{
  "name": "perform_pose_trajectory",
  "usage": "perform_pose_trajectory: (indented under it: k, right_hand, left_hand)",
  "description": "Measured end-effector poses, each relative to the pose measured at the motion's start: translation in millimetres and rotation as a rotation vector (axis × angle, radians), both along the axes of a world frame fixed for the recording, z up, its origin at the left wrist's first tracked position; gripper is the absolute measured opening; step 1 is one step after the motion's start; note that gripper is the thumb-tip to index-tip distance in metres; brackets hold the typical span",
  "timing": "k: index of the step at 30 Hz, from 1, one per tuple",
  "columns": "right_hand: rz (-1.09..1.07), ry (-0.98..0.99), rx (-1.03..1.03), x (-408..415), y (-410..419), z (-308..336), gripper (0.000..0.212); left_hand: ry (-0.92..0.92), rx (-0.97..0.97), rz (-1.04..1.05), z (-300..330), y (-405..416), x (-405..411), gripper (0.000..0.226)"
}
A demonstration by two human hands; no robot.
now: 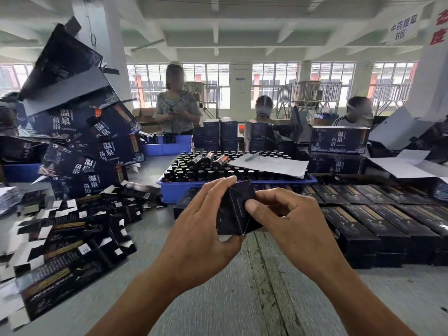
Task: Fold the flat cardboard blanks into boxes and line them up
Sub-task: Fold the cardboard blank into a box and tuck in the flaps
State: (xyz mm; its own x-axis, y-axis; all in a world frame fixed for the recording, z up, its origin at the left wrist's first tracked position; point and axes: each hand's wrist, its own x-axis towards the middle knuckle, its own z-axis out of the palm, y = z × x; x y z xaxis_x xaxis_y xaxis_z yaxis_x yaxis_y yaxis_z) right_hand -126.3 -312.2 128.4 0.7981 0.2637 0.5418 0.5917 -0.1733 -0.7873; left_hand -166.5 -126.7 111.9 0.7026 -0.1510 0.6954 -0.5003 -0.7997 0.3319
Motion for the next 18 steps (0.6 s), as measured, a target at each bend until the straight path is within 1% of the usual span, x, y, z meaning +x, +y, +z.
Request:
perform_pose_trajectory:
  k: [6,10,14,16,18]
  right_hand:
    - [-0.097,-0.046,0.005,-4.6,2.2,-0.7,0.012]
    - [-0.162,-0.098,-0.023,-7.5,4.0,-0.6,0.006]
    - [-0.208,-0.155,-0.079,-9.7,5.3,-0.3,0.005]
    - [-0.196,-0.146,-0.075,-8.8,4.3,0.9,0.006]
    - [-0.129,-0.08,-0.058,-6.7,1.3,2.9,0.011]
  left_hand:
    - [0.012,-0.033,-0.005,-1.0,-4.0,-0.3,0.081]
    - [0.012,-0.009,0.003,-0.9,-4.4,-0.7,0.084]
    - [0.008,0.009,0.008,-0.5,-4.8,-1.3,0.085]
    - [-0.001,0.005,0.005,0.5,-4.7,-1.5,0.084]
    - [-0.008,-0.014,-0.001,1.4,-4.0,-1.4,0.083]
